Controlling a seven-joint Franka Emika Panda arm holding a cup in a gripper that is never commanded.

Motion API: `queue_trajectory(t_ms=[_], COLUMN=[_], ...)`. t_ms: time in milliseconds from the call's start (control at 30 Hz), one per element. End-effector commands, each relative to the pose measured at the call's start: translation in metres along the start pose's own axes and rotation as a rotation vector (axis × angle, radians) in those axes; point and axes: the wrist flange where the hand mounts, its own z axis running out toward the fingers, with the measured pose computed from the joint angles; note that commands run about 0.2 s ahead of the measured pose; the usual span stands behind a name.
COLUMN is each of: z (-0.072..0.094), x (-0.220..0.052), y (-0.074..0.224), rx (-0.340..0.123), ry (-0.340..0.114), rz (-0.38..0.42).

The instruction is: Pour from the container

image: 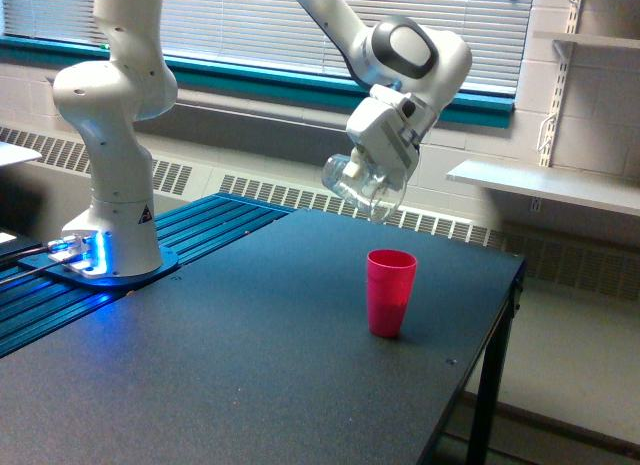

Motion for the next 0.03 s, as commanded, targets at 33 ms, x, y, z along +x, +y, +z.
queue_trajectory(t_ms=[33], z=[0.0014], x=[0.0215], y=[0.0197], rx=[0.001], ry=[-0.031], rz=[0.023])
